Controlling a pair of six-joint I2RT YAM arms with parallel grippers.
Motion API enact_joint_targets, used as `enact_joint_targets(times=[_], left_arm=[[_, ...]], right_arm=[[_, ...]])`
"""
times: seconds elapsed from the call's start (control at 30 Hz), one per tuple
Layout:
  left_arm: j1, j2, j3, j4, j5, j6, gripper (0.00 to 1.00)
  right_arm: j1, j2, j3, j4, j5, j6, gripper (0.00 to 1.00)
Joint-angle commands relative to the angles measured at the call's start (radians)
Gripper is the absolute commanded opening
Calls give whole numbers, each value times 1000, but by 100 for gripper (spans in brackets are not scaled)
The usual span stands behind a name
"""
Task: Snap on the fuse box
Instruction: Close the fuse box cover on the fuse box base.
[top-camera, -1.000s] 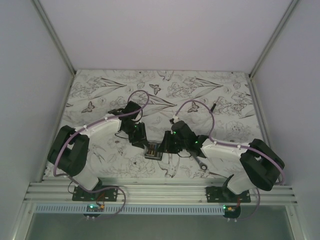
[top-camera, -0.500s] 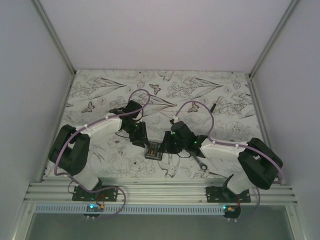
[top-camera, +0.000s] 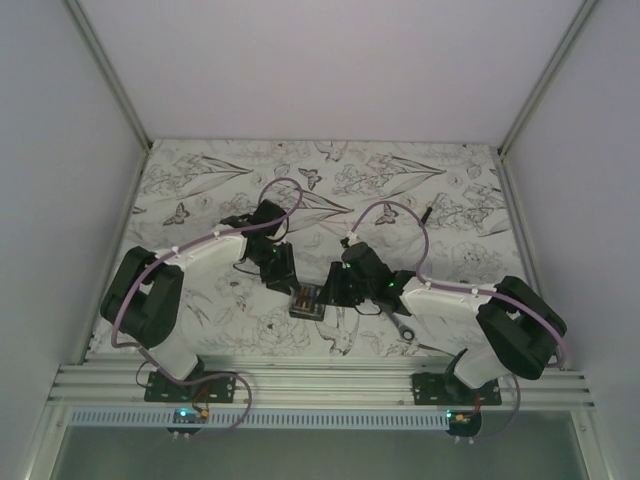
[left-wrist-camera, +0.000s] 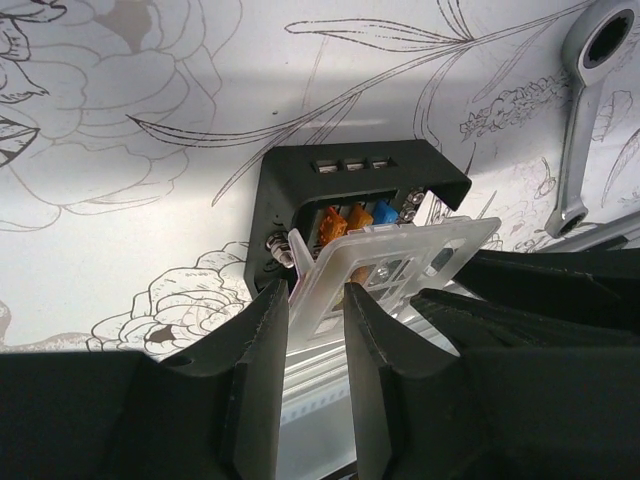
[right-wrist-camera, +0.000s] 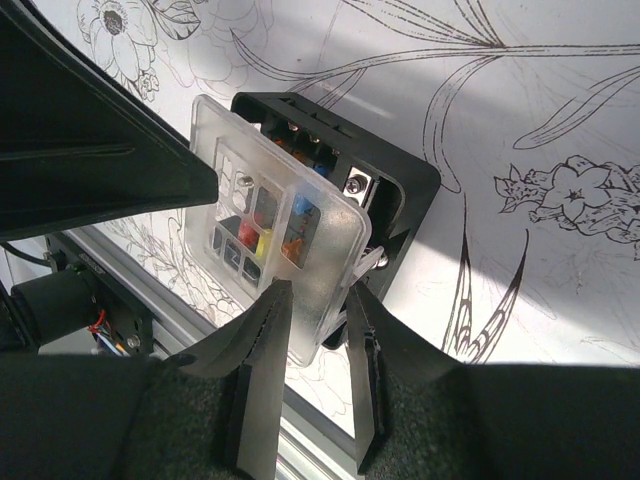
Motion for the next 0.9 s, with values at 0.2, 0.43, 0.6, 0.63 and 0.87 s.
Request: enact_joint_targets(times=[0.2,0.43,0.6,0.63,0.87], left_arm=[[-35,39,10,56,60,-34,30],[-37,34,-13,63,50,-42,30],[-37,41,-16,64,49,-46,32],[-37,39,-17,64,47,-47,33],[-37,16,-29,64,31,-51,37]], right_arm=[[20,24,30,76,0,-3,33],[20,41,33,75,6,-8,36],[20,35,40,58,14,-16,41],[20,32,42,55,18,-20,42],[20,3,47,26,48,-38,46]])
